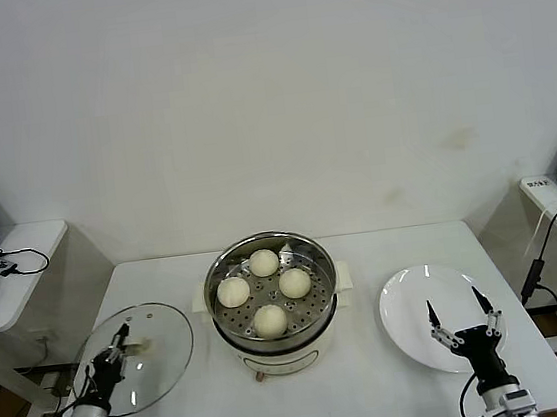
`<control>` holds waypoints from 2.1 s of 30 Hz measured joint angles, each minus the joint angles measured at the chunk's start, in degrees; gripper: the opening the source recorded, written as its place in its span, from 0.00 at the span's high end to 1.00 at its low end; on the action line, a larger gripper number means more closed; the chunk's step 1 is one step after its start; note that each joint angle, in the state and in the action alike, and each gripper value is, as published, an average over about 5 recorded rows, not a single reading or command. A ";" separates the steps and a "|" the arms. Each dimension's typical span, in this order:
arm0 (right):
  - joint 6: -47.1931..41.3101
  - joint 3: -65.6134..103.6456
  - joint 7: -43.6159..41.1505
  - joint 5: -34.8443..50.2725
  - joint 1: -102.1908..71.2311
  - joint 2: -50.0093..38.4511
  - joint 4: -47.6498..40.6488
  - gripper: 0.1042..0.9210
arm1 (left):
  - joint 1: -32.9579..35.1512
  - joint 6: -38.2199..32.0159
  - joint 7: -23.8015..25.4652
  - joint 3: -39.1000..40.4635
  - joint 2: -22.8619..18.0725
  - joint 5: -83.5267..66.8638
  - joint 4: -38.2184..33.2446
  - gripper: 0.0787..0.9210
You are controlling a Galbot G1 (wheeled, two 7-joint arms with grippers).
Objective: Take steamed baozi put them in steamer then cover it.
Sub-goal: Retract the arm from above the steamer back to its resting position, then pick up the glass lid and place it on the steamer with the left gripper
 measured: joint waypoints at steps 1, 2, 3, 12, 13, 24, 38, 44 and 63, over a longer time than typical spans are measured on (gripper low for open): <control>-0.05 -0.04 0.05 -0.09 -0.05 0.02 0.00 0.12 | 0.51 0.83 0.34 -0.57 0.15 -0.25 -1.08 0.93; -0.08 -0.07 0.08 -0.17 -0.11 0.02 -0.01 0.12 | 1.01 1.70 0.75 -1.17 0.31 -0.50 -2.22 0.93; -0.09 -0.11 0.10 -0.24 -0.15 0.01 -0.01 0.12 | 1.49 2.64 1.24 -1.81 0.48 -0.78 -3.43 0.93; -0.12 -0.57 0.27 -1.02 -0.32 0.39 -0.10 0.12 | 3.72 10.97 8.02 -5.97 2.42 -3.52 -15.42 0.93; -0.12 -0.67 0.30 -1.15 -0.38 0.50 -0.09 0.12 | 3.77 11.77 8.82 -5.93 2.66 -3.71 -16.76 0.93; -0.10 -1.94 0.80 -3.23 -0.96 1.77 0.25 0.12 | -0.30 20.57 16.34 1.40 5.31 -5.90 -27.68 0.93; 0.58 -3.23 2.36 -8.06 -0.07 4.62 -1.03 0.12 | -12.76 30.84 23.43 20.10 1.69 -1.85 -29.14 0.93; 1.09 -3.57 2.67 -9.75 0.45 5.00 -1.90 0.12 | -16.79 33.20 26.84 25.73 -3.98 4.65 -27.94 0.93; 2.18 -3.85 2.81 -11.37 1.30 4.74 -4.42 0.12 | -20.75 34.91 33.06 33.33 -20.77 23.70 -22.44 0.93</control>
